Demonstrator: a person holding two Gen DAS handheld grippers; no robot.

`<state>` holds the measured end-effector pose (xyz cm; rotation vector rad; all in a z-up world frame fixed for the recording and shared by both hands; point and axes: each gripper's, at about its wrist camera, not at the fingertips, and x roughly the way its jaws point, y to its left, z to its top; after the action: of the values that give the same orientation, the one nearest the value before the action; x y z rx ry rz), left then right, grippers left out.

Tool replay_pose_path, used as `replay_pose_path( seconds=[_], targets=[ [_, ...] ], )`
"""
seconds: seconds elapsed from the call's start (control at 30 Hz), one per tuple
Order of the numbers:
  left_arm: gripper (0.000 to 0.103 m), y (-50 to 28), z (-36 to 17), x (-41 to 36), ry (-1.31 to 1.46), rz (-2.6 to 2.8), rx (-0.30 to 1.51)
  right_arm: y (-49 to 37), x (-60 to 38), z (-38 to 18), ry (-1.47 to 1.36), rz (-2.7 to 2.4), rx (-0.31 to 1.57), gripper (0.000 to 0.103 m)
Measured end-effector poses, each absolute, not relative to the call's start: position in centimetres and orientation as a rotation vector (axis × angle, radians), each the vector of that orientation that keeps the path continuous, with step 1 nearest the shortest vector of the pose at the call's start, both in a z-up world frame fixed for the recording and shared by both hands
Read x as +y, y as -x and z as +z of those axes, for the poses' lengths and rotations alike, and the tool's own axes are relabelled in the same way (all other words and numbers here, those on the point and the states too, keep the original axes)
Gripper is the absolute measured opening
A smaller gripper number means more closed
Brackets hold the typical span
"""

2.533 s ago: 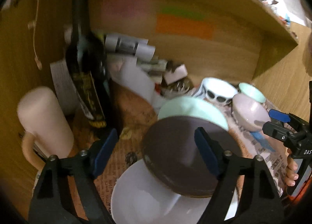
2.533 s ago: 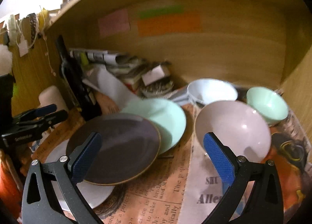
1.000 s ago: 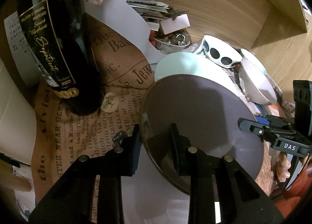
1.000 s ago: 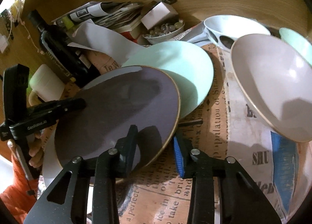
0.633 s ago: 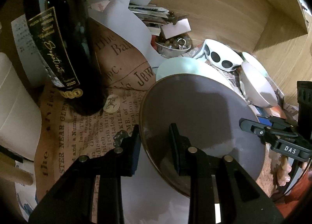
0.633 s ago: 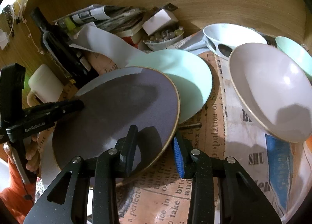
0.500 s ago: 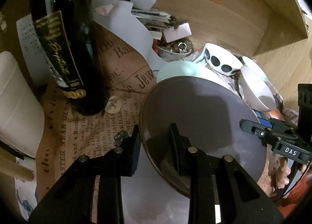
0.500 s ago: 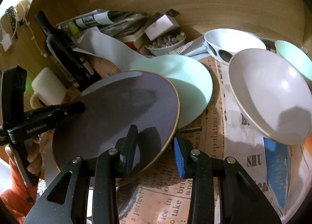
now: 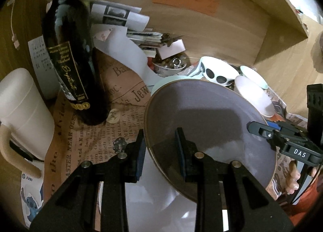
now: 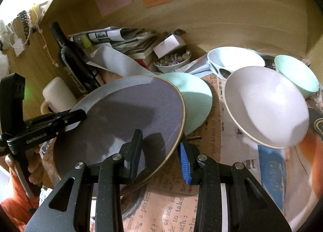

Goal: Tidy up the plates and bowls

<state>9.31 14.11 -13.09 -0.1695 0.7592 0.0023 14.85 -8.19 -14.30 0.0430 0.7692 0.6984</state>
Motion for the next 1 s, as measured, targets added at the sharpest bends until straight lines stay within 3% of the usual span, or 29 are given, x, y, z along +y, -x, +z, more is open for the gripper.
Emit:
replay_pose_path(
  seconds=[1.0],
  targets=[
    [0.029,-5.0,-13.9,4.4,0.156,-0.115,0.773,-8.9,-17.3,-14.2,-0.085,0.609,0.721,0.031]
  ],
)
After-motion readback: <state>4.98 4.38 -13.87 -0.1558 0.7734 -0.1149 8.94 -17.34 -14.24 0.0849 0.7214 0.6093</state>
